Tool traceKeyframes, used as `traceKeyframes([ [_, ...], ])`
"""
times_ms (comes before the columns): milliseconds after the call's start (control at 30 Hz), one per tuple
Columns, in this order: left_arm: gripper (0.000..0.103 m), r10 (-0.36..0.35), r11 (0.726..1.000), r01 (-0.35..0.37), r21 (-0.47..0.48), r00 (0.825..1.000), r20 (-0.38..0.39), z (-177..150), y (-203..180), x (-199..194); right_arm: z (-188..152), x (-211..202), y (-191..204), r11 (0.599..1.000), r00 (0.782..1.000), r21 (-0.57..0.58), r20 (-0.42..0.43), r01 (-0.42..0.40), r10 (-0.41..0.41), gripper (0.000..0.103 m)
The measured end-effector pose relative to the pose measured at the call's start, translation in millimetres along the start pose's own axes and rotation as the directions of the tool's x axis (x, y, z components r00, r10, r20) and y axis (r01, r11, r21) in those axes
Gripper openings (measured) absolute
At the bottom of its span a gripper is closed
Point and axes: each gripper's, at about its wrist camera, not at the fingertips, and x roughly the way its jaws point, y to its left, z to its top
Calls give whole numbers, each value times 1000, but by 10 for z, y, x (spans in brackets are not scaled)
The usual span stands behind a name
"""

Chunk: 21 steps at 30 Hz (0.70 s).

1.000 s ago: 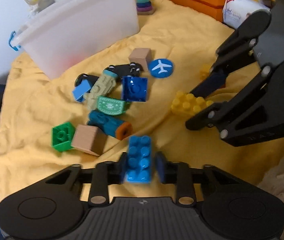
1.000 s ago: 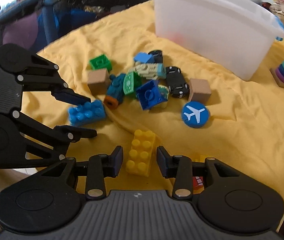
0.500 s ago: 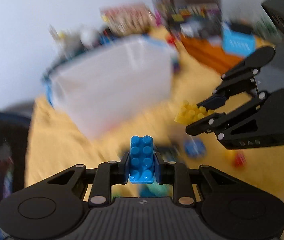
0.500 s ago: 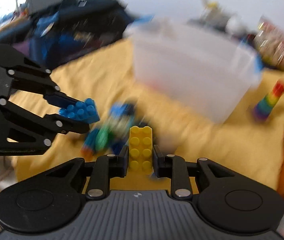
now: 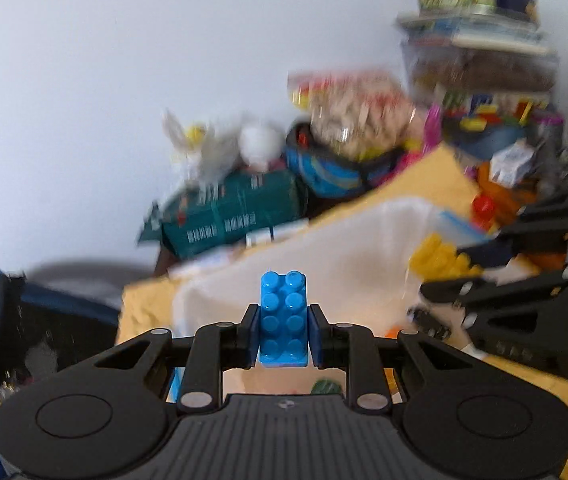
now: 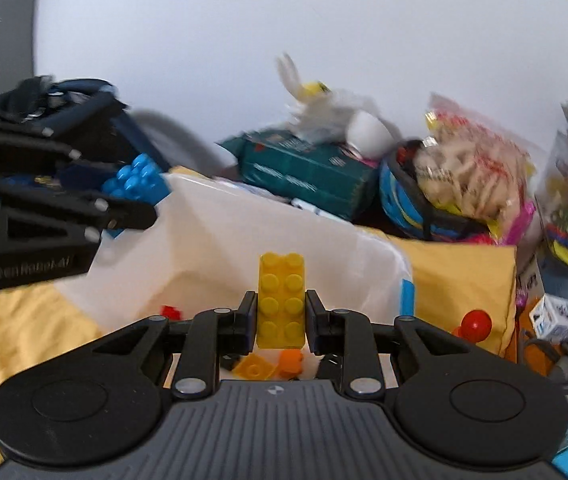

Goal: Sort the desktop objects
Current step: 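Carry both bricks over the white bin and open both grippers, then grasp a wooden cube with the left gripper while the right grasps another wooden cube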

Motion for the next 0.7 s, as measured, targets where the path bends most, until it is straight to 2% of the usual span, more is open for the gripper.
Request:
traceKeyframes([
  [67,28,-31,998,28,-54,999,-40,-95,28,131,-60,141,-37,1000,999,18,-34,9,-8,28],
  [133,29,-44,995,37,-92,996,-83,-195,5,229,-116,235,-51,999,998,33,-53,21,-19,34],
  [167,35,-38,995,29,-100,995,-93,-232,4,220,-146,264,-55,999,998,42,-61,30,-28,38],
  [233,43,-44,994,35,-99,995,-84,-270,3,164,-175,226,-73,997,998,71,-55,25,-21,38],
  [333,46,-25,997,22,-68,999,-40,-295,-24,-65,-148,59,-102,996,1000,90,-14,4,-3,38],
  [400,51,-37,996,36,-84,999,-10,-346,-9,-272,-134,-71,-110,995,1000,96,19,-17,15,46],
  [433,58,-49,994,49,-94,999,3,-380,5,-355,-151,-155,-109,995,999,96,34,-29,26,49],
  [467,62,-61,993,62,-105,998,14,-462,12,-477,-180,-244,-102,994,998,93,50,-50,46,54],
  [567,65,-87,991,88,-103,996,15,-752,-23,-736,-370,-477,-62,992,993,57,61,-108,105,56],
  [633,65,-117,990,115,-86,993,-15,-1007,-91,-857,-558,-582,-6,992,992,21,21,-123,123,56],
  [700,65,-129,990,124,-59,989,-78,-1290,-208,-942,-811,-656,37,990,990,12,-35,-139,139,55],
])
